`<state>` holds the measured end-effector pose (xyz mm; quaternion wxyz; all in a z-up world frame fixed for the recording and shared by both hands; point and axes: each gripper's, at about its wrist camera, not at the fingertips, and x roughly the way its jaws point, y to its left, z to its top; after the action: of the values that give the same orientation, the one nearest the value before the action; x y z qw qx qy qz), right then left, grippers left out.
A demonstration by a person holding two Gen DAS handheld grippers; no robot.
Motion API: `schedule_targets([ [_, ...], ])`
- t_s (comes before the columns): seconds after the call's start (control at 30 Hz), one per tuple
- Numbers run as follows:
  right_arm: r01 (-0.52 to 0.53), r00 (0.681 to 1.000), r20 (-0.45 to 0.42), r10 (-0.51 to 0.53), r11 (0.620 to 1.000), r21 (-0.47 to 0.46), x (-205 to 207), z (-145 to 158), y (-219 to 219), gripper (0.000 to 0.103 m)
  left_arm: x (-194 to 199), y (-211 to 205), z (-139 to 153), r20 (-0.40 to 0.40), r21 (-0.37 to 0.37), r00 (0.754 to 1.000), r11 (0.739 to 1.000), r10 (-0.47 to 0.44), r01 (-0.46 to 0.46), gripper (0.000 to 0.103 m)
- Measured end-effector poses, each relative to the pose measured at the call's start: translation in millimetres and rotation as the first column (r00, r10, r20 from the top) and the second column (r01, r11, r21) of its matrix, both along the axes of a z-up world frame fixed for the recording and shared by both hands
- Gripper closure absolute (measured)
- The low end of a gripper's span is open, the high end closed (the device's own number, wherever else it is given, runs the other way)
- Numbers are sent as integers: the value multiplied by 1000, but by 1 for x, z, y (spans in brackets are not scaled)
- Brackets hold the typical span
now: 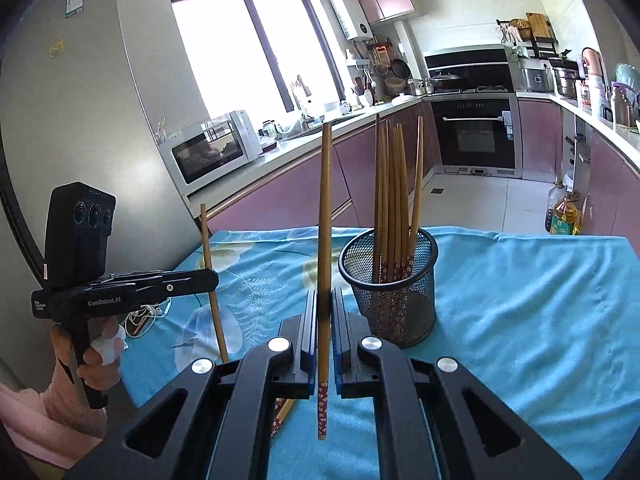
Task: Organize utensils
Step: 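Lift the chopstick upright over the mesh cup with the right gripper while the left carries its own, then lower the chopstick into the mesh cup and open the right gripper while the left releases its own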
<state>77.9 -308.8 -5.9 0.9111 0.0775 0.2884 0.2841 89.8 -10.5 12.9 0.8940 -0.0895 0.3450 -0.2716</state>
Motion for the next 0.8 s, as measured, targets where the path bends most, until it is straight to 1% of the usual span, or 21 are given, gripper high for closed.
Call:
schedule_targets([
  [0.2,17,999,47,-17,1000,4,6,17,-6,97,8,-1,17,31,-44,999,999,9,-7,96],
  [0.43,35,995,93,-35,999,5,19,36,-11,97,22,-9,39,74,-70,997,997,12,-6,96],
  [0.67,46,989,144,-46,999,2,31,58,-11,97,40,-18,67,107,-99,994,995,10,1,96],
  [0.8,56,986,157,-56,998,4,40,66,-12,97,48,-22,85,136,-111,991,994,17,-1,96],
])
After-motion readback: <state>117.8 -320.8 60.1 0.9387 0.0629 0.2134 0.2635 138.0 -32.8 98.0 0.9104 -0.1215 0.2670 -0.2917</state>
